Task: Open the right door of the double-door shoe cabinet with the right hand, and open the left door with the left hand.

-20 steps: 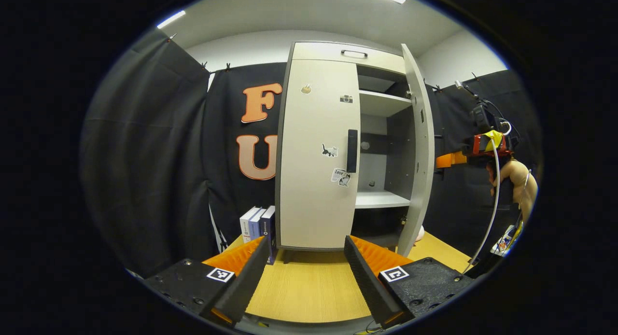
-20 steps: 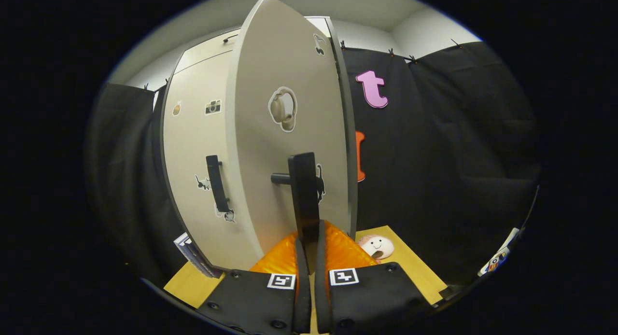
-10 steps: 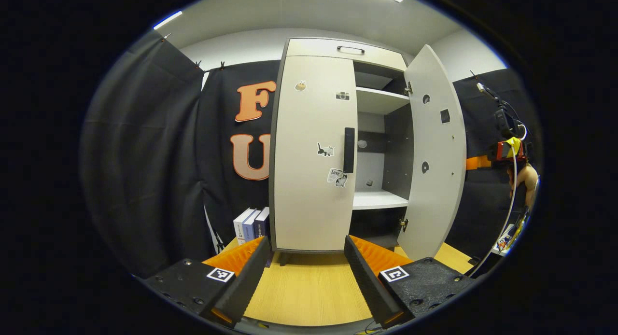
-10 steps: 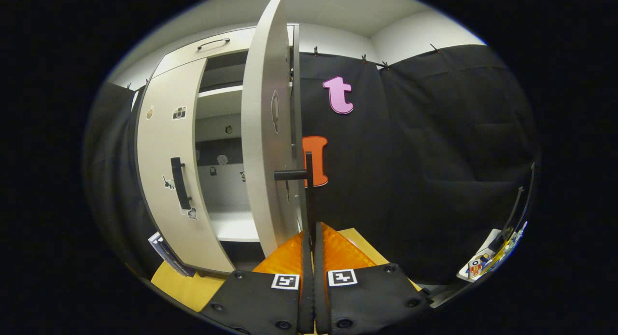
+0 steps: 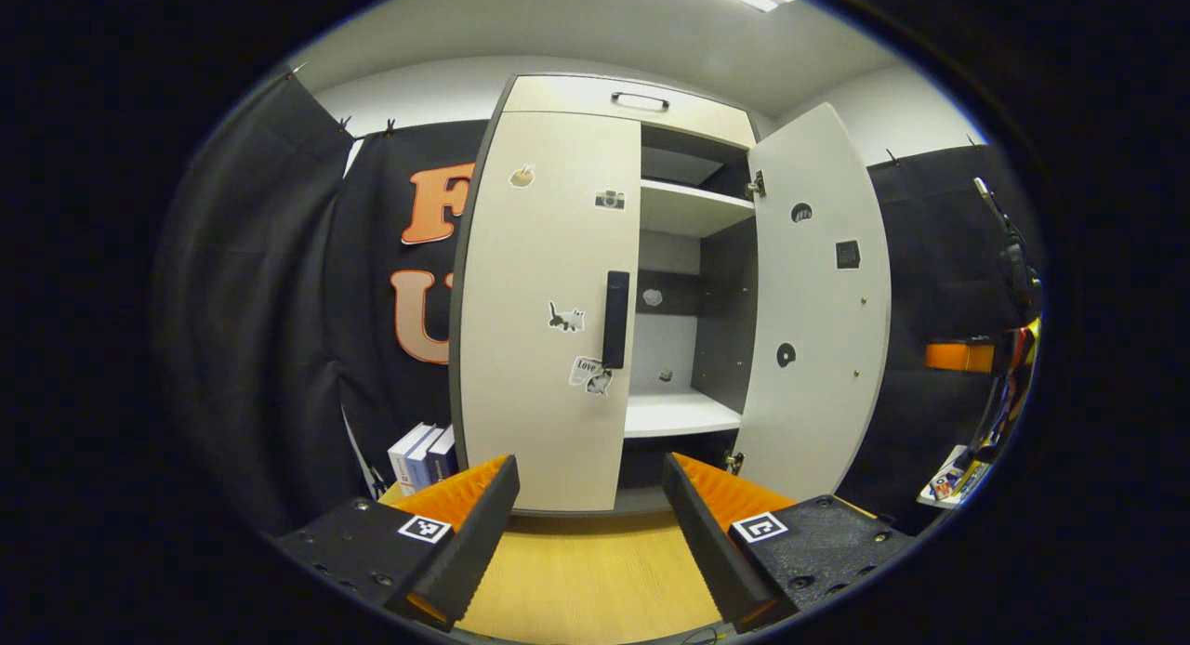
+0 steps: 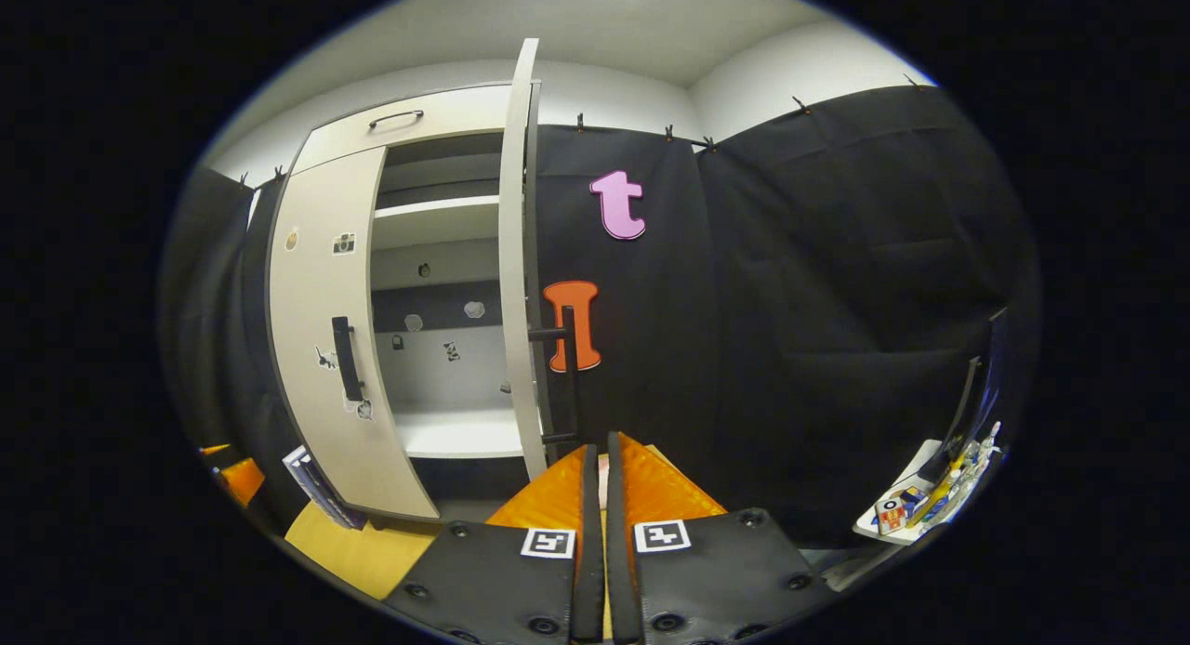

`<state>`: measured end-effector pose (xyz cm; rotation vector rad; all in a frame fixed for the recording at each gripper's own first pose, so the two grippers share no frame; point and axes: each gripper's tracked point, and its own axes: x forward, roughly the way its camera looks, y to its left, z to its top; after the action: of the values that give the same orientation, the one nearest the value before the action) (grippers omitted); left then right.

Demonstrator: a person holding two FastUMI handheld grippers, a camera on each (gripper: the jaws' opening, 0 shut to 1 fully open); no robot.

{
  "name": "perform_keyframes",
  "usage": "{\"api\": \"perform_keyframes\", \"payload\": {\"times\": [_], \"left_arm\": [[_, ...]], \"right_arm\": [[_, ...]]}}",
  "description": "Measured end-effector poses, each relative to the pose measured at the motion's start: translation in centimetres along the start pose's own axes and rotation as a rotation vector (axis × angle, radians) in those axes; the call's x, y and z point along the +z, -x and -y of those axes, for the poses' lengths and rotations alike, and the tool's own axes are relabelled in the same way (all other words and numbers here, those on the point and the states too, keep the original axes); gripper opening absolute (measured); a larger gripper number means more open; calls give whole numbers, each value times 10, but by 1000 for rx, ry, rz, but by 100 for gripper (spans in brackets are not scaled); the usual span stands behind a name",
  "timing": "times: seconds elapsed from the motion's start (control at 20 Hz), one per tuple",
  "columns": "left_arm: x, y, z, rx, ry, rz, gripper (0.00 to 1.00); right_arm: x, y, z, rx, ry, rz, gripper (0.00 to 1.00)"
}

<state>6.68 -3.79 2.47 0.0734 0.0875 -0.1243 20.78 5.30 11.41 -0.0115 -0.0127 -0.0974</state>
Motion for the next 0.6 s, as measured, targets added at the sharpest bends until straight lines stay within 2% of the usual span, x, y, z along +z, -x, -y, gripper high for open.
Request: {"api": "perform_keyframes", "payload": {"times": [0.05,0.1,0.15,0.2,0.4,0.45,0.5,0.55,0.6], "left_arm": [[6,-9,2,-1,-10,6,95],[13,-18,4,0,-18,10,95],[19,-26,7,4,-20,13,95],[25,-35,10,8,-18,21,95],[53,-68,17,31,-19,64,95],[57,-76,20,33,-22,67,92],[62,-85,22,37,-31,68,92],[66,-92,24,39,-41,69,95],[71,-102,25,43,-48,74,95]], "right_arm": [[-2,3,2,-10,-4,-6,10],[-5,7,0,-4,-12,-15,15],[-8,9,-2,8,-15,-27,31],[-9,10,-3,19,-17,-33,24],[-18,16,-1,38,4,-71,82],[-21,18,-2,48,9,-87,87],[-22,21,-3,61,10,-95,97],[-22,22,-3,67,7,-97,98],[-22,21,-3,69,5,-94,92]]}}
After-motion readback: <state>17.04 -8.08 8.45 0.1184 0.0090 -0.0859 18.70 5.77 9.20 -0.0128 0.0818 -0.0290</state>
